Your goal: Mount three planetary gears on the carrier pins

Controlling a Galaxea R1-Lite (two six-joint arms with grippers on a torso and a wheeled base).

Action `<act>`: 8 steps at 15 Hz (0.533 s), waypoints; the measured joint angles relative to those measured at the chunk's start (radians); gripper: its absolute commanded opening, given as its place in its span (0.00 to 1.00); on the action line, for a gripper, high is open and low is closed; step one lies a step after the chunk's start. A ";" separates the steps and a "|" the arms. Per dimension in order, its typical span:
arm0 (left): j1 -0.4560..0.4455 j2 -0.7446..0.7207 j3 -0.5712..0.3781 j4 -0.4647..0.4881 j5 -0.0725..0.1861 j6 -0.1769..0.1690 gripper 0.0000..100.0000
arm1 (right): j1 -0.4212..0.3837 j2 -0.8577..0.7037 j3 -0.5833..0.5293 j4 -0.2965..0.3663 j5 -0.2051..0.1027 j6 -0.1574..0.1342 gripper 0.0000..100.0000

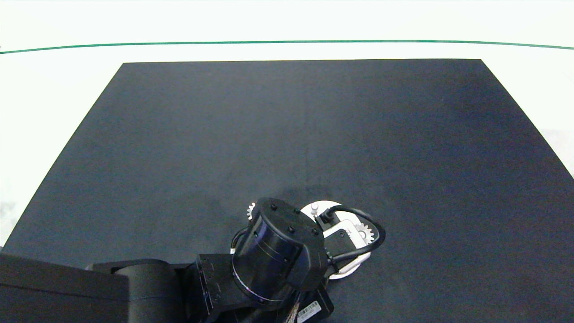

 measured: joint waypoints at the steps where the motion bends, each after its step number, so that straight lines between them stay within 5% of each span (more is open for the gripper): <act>1: -0.001 0.006 0.001 -0.019 0.000 -0.001 0.13 | -0.001 0.000 0.000 0.000 0.000 0.000 1.00; 8: 0.001 0.020 0.012 -0.031 -0.001 0.013 0.13 | -0.001 0.000 -0.006 0.000 -0.001 0.000 1.00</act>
